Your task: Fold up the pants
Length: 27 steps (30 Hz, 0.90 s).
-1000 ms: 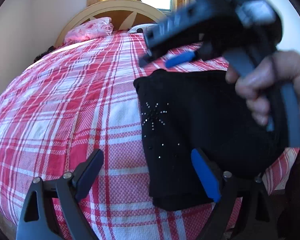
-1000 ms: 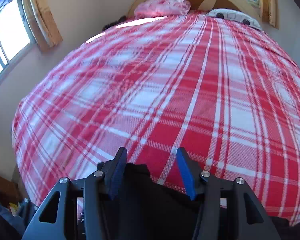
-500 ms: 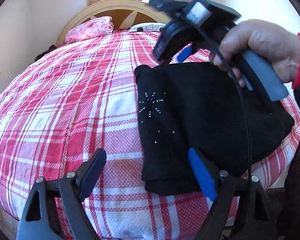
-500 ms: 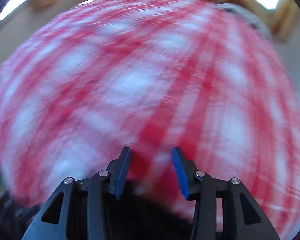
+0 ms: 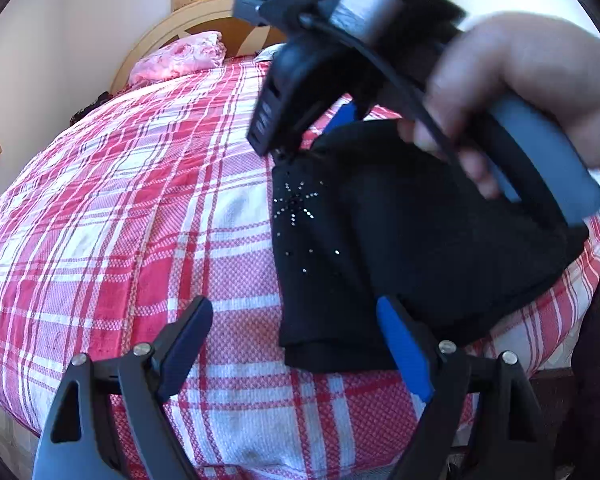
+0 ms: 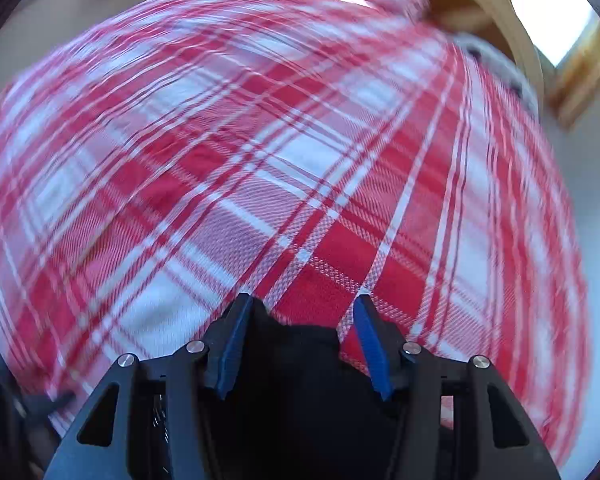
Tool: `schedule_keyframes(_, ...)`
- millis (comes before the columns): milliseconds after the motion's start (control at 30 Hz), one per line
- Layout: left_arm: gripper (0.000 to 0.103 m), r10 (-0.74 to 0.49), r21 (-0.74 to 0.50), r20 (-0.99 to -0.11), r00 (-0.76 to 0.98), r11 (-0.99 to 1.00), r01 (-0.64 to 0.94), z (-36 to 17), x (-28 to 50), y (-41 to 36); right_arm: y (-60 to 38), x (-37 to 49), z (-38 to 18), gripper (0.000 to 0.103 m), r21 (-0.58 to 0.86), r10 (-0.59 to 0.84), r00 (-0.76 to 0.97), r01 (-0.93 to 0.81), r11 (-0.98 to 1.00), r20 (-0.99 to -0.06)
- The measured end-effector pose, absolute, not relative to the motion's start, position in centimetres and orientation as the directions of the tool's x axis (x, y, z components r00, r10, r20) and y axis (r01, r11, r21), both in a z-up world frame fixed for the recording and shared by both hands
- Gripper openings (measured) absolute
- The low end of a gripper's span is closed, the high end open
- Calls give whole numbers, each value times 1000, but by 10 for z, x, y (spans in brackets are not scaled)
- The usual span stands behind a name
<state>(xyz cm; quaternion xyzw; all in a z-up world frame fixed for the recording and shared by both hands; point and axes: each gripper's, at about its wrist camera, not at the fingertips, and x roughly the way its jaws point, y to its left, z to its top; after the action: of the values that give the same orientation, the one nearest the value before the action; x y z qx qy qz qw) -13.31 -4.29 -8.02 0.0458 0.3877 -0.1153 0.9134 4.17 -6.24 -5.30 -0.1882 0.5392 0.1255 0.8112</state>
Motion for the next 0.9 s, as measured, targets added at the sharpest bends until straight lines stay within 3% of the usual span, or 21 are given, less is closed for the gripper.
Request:
schedule_keyframes(100, 87, -242, -54, -726, 643, 953, 297, -74, -137, -39, -78, 55, -51, 57, -74, 56, 358, -341, 937, -932)
schedule_keyframes(200, 87, -284, -75, -723, 630, 939, 337, -68, -135, -29, -93, 41, -23, 57, -130, 14, 541, -229, 965, -841)
schedule_keyframes(367, 91, -403, -245, -695, 596, 911, 331, -60, -114, -1, -131, -7, 14, 57, 131, 251, 618, -232, 964, -745)
schedule_keyframes(467, 92, -450, -313, -677, 582, 892, 326, -54, -97, 5, -155, -43, 21, 57, 153, 228, 696, -168, 974, -681)
schedule_keyframes(533, 98, -453, -311, -667, 592, 891, 331, -48, -84, 2, -182, -62, 24, 57, 187, 208, 745, -113, 976, -634)
schedule_keyframes(700, 100, -439, -297, -721, 537, 895, 333, -59, -51, -11, -271, -131, 20, 59, 313, 103, 850, 76, 947, -517)
schedule_keyframes(900, 103, -432, -313, -745, 509, 899, 306, -72, -51, -24, -361, -184, -35, 59, 556, 97, 834, 270, 786, -542)
